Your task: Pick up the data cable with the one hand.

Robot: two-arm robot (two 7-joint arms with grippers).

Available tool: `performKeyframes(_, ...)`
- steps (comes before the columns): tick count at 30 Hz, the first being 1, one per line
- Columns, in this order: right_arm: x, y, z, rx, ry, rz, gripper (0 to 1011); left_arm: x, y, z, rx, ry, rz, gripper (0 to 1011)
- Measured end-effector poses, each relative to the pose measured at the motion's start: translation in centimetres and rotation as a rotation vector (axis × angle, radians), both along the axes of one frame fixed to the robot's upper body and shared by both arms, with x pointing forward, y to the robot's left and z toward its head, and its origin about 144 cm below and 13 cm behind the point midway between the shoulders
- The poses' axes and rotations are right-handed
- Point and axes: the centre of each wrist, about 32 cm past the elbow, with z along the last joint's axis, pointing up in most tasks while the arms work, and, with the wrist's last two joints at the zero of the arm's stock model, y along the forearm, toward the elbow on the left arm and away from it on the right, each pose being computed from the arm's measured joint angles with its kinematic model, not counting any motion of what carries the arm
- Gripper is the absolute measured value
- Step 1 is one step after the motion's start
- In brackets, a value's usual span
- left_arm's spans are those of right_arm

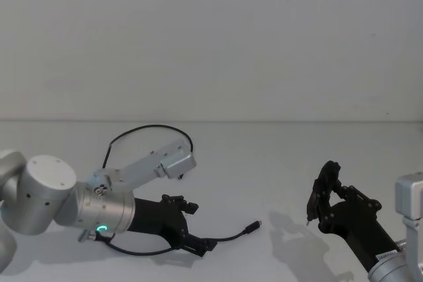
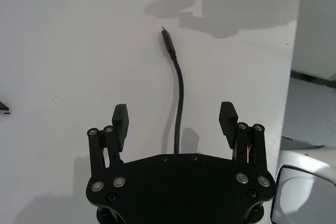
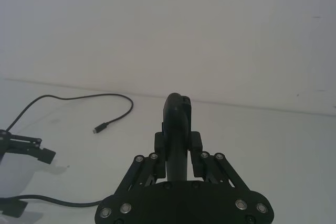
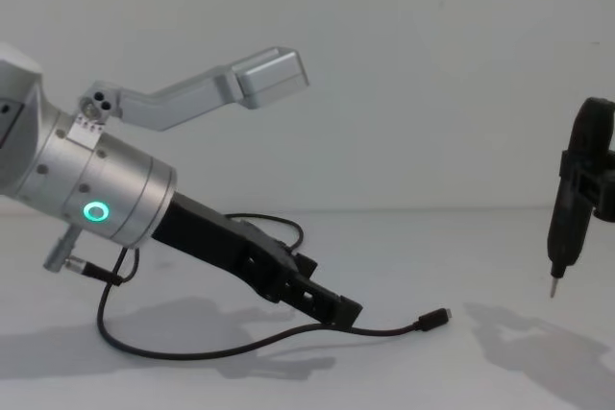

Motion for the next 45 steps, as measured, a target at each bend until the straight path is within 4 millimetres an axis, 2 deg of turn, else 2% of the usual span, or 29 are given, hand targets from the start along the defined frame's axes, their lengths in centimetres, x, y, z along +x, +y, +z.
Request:
performKeyframes(18, 0.0, 0.0, 0.0, 0.000, 0.000, 0.000, 269, 1.5, -0.4, 0.0, 0.052, -0.003, -0.044, 1001)
performKeyframes(43, 0.0, 0.0, 0.0, 0.000, 0.000, 0.000, 269, 1.2, -0.5, -1.1, 0.104, -0.010, -0.040, 1001)
performKeyframes(45, 0.0, 0.0, 0.0, 0.000, 0.000, 0.000, 269, 1.2, -0.5, -1.1, 0.107, -0.009, -0.039, 966)
